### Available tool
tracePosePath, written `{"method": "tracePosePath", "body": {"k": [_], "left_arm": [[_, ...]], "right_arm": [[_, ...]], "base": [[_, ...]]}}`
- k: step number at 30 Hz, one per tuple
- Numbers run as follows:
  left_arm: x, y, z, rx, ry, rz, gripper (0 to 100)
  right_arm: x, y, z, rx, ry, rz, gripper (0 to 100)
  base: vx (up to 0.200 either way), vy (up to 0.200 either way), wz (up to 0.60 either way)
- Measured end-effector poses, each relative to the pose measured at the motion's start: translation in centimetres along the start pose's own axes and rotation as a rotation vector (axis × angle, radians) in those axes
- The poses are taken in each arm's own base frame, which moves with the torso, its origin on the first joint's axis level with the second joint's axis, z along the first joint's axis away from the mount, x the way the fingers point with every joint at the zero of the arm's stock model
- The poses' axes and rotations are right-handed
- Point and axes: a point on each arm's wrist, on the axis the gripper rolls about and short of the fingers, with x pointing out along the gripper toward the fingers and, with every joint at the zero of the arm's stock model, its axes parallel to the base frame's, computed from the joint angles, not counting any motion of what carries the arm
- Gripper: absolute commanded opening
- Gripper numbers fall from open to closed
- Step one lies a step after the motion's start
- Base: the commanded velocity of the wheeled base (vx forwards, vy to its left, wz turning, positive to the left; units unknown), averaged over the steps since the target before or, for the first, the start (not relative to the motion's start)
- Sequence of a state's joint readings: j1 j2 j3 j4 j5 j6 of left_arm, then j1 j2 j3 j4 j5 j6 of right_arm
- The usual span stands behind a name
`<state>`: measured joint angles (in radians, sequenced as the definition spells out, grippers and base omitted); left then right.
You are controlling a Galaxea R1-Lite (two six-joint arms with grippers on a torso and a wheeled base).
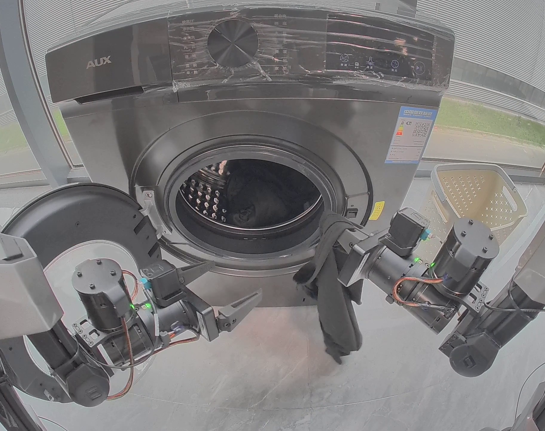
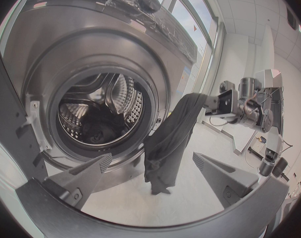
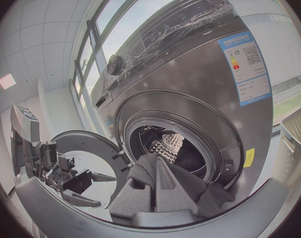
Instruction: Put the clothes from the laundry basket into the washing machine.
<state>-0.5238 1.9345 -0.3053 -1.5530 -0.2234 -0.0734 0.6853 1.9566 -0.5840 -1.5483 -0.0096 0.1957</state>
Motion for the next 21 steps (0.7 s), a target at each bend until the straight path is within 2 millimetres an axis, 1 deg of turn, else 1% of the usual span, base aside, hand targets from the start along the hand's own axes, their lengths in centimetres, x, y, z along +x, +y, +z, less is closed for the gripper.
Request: {"method": "tracePosePath", "body": {"k": [6, 12, 16, 21], "left_arm": [[1.1, 0.1, -1.5, -0.002, 0.049, -0.006, 100], [2.5, 0.3, -2.6, -0.002, 0.069, -0.009, 100], [3.1, 0.1, -3.2, -0.002, 0.085, -0.021, 100], [3.6, 0.0, -3.9, -0.003, 0.1, -0.026, 100]], "right_arm": [[0.7, 0.3, 0.3, 0.0, -0.026, 0.012, 0], [1.1, 0.5, 0.7, -0.003, -0.046, 0.023, 0], [1.3, 0.7, 0.9, -0.004, -0.056, 0.031, 0], [1.4, 1.5, 0.7, 0.0, -0.053, 0.058, 0]], "base": [[0.0, 0.0, 0.0], [0.0, 0.0, 0.0], [0.0, 0.0, 0.0], [0.0, 0.0, 0.0]]}}
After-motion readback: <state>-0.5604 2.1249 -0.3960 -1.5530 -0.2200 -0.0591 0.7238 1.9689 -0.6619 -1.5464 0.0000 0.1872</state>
